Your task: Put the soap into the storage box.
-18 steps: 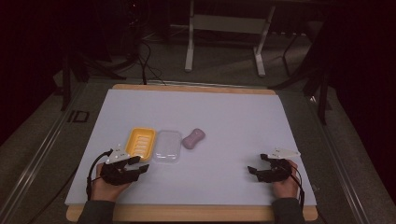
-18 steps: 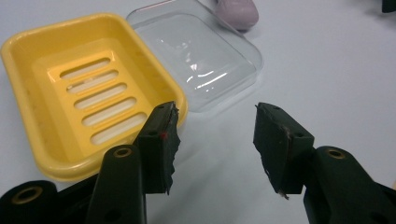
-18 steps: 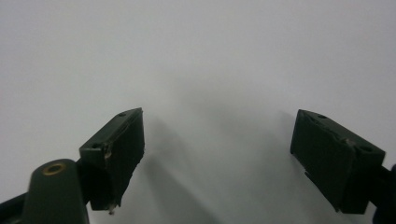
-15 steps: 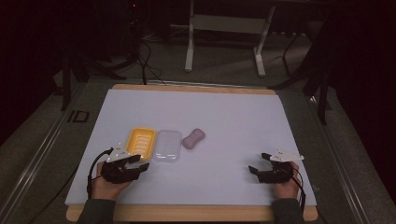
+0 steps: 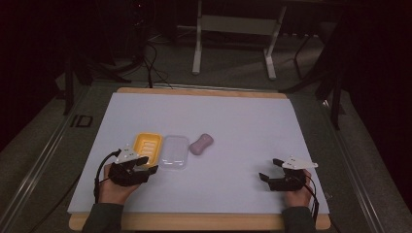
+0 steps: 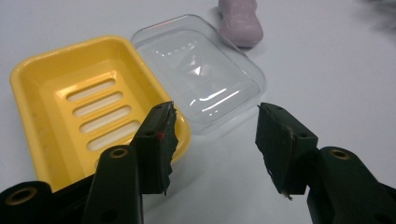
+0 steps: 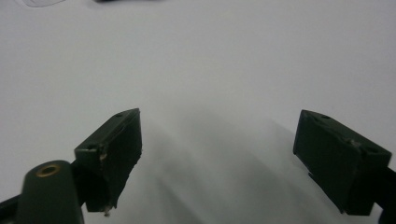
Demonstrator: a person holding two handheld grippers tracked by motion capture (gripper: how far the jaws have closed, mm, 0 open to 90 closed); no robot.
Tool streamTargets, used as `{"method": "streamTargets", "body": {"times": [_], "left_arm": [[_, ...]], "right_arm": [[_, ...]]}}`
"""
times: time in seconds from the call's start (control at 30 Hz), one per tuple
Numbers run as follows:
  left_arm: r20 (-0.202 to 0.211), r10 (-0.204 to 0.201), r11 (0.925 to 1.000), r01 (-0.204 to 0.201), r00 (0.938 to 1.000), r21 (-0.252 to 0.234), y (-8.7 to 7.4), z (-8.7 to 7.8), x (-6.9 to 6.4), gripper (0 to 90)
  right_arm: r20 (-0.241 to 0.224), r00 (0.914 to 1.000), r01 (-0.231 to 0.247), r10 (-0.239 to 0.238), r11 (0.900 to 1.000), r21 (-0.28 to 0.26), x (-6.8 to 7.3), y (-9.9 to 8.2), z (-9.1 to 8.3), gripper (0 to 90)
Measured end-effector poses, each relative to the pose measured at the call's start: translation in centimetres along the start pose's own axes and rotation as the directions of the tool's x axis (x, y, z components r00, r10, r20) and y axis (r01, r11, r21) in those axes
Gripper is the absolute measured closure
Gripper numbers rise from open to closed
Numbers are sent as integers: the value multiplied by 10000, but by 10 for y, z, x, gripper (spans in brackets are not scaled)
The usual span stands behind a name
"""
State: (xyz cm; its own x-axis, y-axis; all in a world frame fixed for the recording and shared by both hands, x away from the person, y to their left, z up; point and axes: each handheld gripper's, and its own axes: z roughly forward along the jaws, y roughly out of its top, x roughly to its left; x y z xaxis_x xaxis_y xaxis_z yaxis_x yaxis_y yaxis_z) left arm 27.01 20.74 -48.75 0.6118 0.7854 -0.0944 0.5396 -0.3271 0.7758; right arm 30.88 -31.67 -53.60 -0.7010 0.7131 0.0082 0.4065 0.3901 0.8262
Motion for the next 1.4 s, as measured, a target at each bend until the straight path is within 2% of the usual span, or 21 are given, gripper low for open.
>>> {"method": "streamTargets", "body": {"times": [0.33, 0.6, 0.73, 1.0, 1.17, 1.4], "left_arm": [[-51, 224, 9997, -224, 9997, 17, 14, 2, -1, 478], [-44, 614, 9978, -612, 9981, 264, 28, 6, -6, 474], [-130, 679, 9971, -675, 9976, 347, 32, 7, -6, 473], [-84, 872, 9952, -867, 9962, 463, 40, 10, -8, 473], [-39, 1036, 9928, -1032, 9946, 606, 46, 13, -9, 473], [17, 1103, 9912, -1101, 9939, 729, 52, 20, -11, 473]], "right_arm": [[65, 9999, 135, -136, 9999, 59, 1, 0, 1, 157], [67, 9998, 196, -196, 9998, 76, 2, 0, 1, 157], [66, 9998, 192, -192, 9998, 57, 2, 0, 0, 157], [76, 9998, 185, -185, 9998, 46, 3, 0, 0, 157], [52, 9999, 145, -145, 9998, -142, 2, -1, -2, 157], [41, 9999, 164, -163, 9998, -149, 2, -1, -2, 157]]}}
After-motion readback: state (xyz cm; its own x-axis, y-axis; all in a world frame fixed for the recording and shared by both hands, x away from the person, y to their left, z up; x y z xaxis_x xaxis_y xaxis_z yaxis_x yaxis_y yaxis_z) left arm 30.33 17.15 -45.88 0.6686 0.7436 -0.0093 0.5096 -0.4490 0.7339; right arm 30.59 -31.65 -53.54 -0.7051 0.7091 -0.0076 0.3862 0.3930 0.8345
